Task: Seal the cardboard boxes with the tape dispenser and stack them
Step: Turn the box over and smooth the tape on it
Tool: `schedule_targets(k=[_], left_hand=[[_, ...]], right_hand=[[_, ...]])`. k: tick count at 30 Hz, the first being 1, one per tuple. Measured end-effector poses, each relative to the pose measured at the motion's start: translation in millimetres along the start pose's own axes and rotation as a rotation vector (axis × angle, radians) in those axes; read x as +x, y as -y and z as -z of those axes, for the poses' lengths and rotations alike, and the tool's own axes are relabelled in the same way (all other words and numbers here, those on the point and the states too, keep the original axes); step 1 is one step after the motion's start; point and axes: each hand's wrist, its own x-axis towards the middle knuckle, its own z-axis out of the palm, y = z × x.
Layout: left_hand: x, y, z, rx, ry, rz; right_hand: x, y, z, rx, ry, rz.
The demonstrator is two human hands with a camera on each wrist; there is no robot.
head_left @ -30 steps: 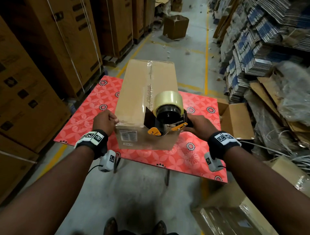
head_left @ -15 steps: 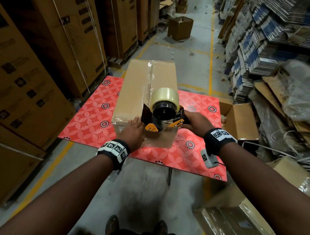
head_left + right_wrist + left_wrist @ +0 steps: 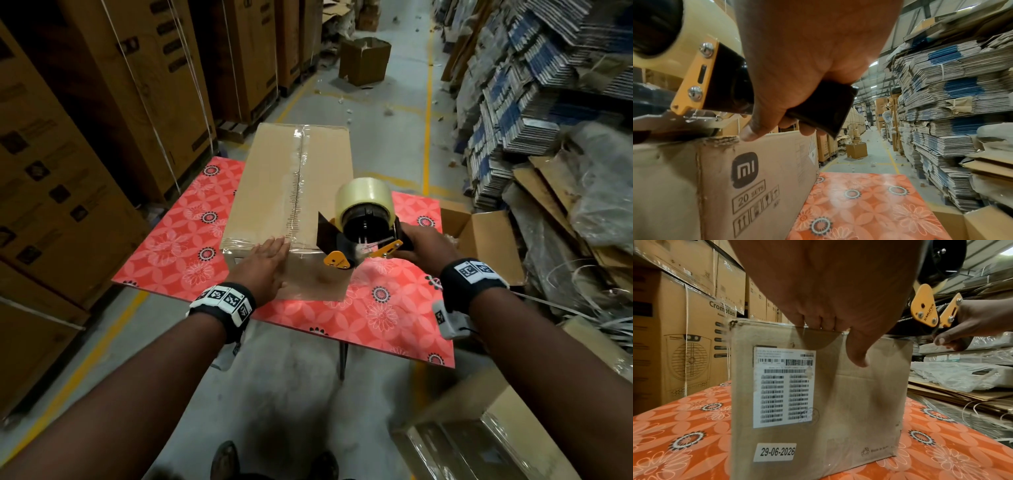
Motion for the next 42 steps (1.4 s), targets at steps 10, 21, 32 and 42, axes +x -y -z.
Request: schedule_targets(k=[10, 21, 32, 42], left_hand=[[18.0, -55.7, -4.5, 0.054, 0.017, 0.001], [29.5, -62.3, -0.4, 0.063, 0.046, -0.031], [24.8, -65.9, 3.1, 0.043, 0.034, -0.033], [40.6, -116.0, -1.1, 0.059, 0.078, -0.115]], right_hand=[[-4.4, -5.5, -7.9, 0.012, -0.025, 0.024], [-3.3, -12.4, -9.3, 0.05, -0.021, 0.035], [-35.8, -65.7, 20.8, -0.107, -0.026, -0.119], [-28.5, -59.2, 8.0, -0.097, -0.007, -0.059]])
